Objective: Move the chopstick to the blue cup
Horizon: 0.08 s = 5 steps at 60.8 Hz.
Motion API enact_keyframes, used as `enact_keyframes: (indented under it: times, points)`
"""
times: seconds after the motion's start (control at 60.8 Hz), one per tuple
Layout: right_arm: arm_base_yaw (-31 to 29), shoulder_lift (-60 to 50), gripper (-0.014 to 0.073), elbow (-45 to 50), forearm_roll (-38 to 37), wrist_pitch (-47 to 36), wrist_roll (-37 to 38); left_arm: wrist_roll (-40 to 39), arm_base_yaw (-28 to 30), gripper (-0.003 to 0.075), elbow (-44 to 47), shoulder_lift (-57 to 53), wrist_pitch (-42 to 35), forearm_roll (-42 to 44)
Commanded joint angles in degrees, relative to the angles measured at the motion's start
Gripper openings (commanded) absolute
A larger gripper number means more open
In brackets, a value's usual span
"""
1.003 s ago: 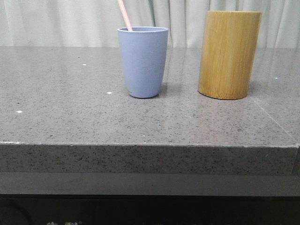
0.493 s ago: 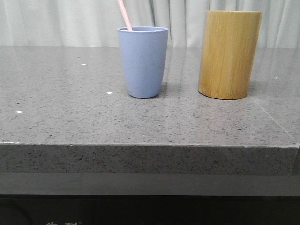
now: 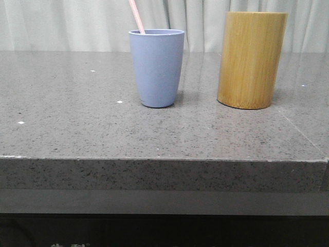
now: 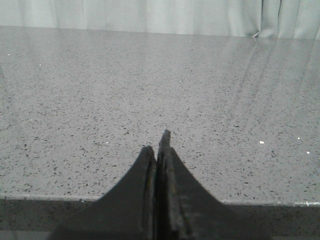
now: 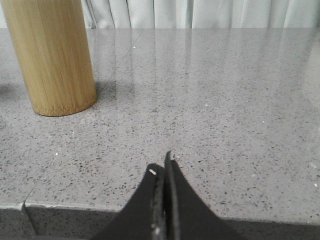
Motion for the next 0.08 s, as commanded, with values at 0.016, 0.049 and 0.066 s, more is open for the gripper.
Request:
enact_keyframes:
  times: [0.016, 0.049, 0.066]
  points:
    - [-0.40, -1.22, -0.0117, -0.27, 0.18, -4.28, -0.40, -0.53, 0.08, -0.0019, 0.47, -1.42, -4.88, -0.66]
    - [-0.40, -1.22, -0.0117, -0.27, 0.18, -4.28, -0.40, -0.53, 0.08, -0.0019, 0.47, -1.42, -4.88, -0.66]
    - [-0.40, -1.22, -0.0117, -0.27, 0.18, -4.28, -0.40, -0.53, 0.08, -0.0019, 0.47, -1.42, -4.88, -0.66]
